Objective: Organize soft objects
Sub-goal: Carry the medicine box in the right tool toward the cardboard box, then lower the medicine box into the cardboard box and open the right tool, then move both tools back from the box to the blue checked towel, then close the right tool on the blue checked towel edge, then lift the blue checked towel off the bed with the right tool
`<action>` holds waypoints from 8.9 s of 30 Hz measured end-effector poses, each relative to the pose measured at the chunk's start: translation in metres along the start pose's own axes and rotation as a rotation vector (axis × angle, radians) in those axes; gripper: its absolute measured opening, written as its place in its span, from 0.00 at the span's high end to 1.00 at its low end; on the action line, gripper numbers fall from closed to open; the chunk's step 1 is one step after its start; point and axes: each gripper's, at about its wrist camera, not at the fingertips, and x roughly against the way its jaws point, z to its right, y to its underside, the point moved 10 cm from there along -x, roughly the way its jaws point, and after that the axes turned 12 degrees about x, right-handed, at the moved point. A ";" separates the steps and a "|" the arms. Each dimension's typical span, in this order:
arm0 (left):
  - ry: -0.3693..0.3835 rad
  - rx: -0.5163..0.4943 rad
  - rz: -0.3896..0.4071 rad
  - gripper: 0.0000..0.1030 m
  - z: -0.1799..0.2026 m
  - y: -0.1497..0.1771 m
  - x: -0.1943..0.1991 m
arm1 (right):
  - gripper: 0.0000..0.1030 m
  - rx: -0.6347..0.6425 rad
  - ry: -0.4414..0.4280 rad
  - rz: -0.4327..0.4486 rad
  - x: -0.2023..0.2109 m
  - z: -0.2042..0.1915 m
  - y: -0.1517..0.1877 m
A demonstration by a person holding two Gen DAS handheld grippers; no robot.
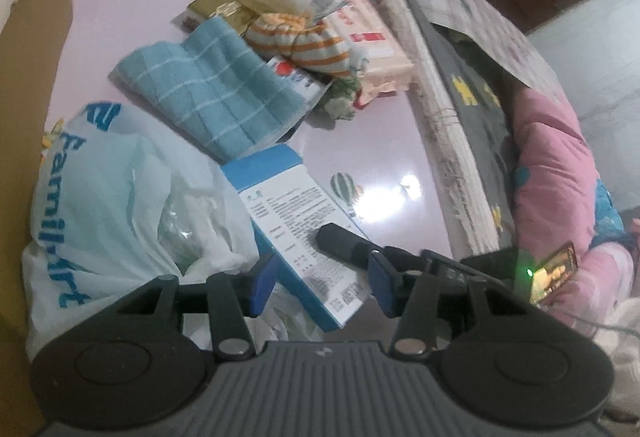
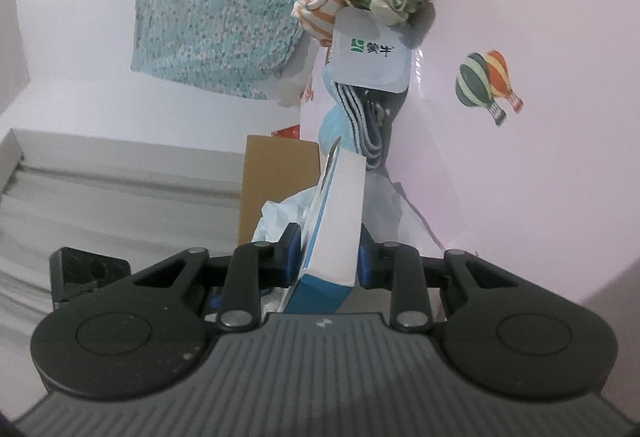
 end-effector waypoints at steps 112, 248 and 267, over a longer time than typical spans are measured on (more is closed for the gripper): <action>-0.091 0.341 0.666 0.26 -0.263 -0.036 0.298 | 0.37 0.200 0.102 -0.314 -0.202 -0.233 0.126; -0.232 0.182 0.001 0.44 -0.039 -0.141 -0.073 | 0.62 0.600 0.231 -0.237 -0.192 0.013 -0.080; -0.065 0.087 0.176 0.47 0.021 -0.112 0.039 | 0.76 0.830 0.264 -0.109 -0.139 -0.095 -0.066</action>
